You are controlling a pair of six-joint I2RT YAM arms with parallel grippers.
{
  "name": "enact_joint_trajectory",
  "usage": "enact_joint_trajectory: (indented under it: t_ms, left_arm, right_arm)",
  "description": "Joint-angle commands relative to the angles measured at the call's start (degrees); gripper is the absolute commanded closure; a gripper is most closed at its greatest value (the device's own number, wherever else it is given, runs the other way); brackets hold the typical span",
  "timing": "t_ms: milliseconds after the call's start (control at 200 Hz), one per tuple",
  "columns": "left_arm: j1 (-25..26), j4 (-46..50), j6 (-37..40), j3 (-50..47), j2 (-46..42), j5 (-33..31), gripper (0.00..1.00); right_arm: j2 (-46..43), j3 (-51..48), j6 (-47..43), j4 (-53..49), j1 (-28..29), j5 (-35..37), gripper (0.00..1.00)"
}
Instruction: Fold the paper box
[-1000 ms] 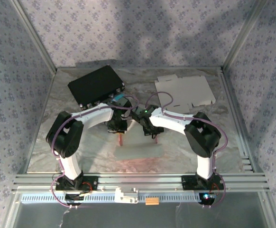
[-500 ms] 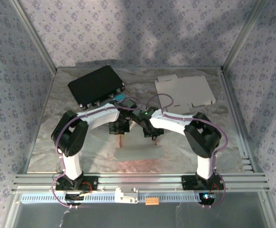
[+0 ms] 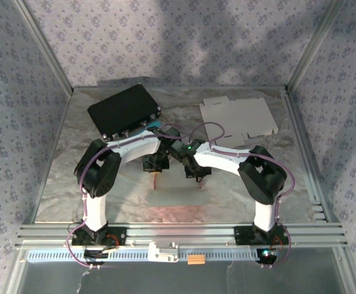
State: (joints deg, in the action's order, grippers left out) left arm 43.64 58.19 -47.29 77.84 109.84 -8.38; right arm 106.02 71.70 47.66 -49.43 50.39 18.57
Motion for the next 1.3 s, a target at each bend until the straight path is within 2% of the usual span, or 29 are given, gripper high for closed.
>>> enact_joint_trajectory:
  t_ms: [0,90,180,740,825,984,1144,1299]
  left_arm:
    - [3.5,1.8,0.8,1.1,-1.3,-2.5,0.77]
    - [3.0,1.7,1.6,2.0,-3.0,-0.9,0.69]
    - [2.5,1.5,2.0,2.1,-3.9,1.6,0.67]
    - [1.2,1.5,1.1,-4.1,-4.5,4.6,0.68]
    - [1.1,0.8,1.4,-5.3,-4.7,3.7,0.72]
    - [0.6,-0.3,1.9,-5.9,-4.2,1.2,0.88]
    - [1.1,-2.5,0.5,-5.8,-5.2,0.9,1.00]
    - [3.1,0.4,-2.2,-4.9,-4.8,-2.2,1.00]
  right_arm:
    - [-1.3,-0.7,1.4,0.2,0.1,1.8,1.00]
    - [-1.4,-1.0,1.4,0.2,0.0,1.8,1.00]
    - [-1.4,-1.1,1.4,0.3,-0.2,1.6,1.00]
    - [-1.4,-1.1,1.3,0.0,-1.3,0.9,1.00]
    - [-1.4,-1.1,1.1,0.2,-1.4,0.8,1.00]
    - [-1.0,-0.9,0.9,0.1,-1.5,0.5,1.00]
    - [-0.3,-0.9,1.5,-0.3,-1.6,0.2,1.00]
    - [0.5,-0.4,1.9,-1.6,-1.7,0.2,1.00]
